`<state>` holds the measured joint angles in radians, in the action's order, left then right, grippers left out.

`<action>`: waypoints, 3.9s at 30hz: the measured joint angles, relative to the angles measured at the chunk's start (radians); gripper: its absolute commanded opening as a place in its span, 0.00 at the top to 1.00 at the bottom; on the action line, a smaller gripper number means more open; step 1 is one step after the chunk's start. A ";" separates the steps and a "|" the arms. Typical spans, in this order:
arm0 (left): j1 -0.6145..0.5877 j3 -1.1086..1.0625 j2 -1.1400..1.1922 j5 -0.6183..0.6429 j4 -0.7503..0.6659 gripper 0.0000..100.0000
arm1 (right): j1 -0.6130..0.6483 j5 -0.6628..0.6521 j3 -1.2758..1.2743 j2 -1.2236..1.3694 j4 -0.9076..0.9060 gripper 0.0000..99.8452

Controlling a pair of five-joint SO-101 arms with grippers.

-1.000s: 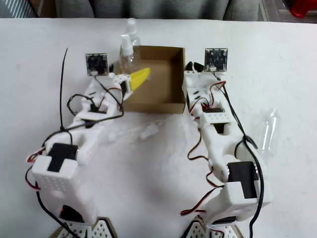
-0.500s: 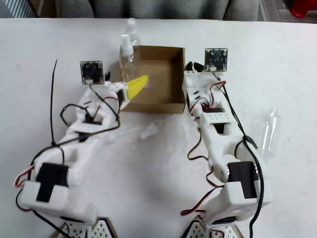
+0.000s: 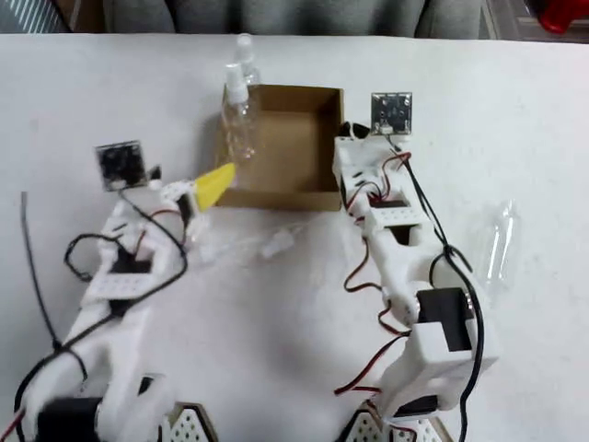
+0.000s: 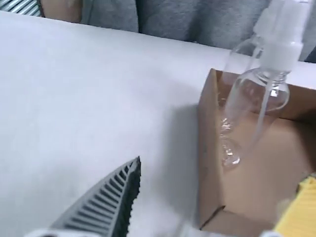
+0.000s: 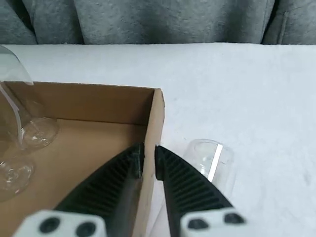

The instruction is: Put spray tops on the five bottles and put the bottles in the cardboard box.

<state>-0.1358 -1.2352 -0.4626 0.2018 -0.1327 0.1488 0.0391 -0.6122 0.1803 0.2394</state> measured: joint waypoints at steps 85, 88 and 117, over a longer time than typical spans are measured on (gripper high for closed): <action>-0.143 -0.186 -0.147 -0.164 0.167 0.88 | -0.112 -0.678 0.623 -0.084 -1.751 0.66; -0.143 -0.186 -0.147 -0.164 0.167 0.88 | -0.112 -0.577 0.667 -0.086 -1.769 0.78; -0.143 -0.186 -0.147 -0.164 0.167 0.88 | -0.008 -0.008 1.313 0.537 -1.433 0.67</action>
<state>-0.2785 -1.4208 -0.6099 0.0376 0.0345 0.1412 0.0315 0.7012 0.7173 -1.1937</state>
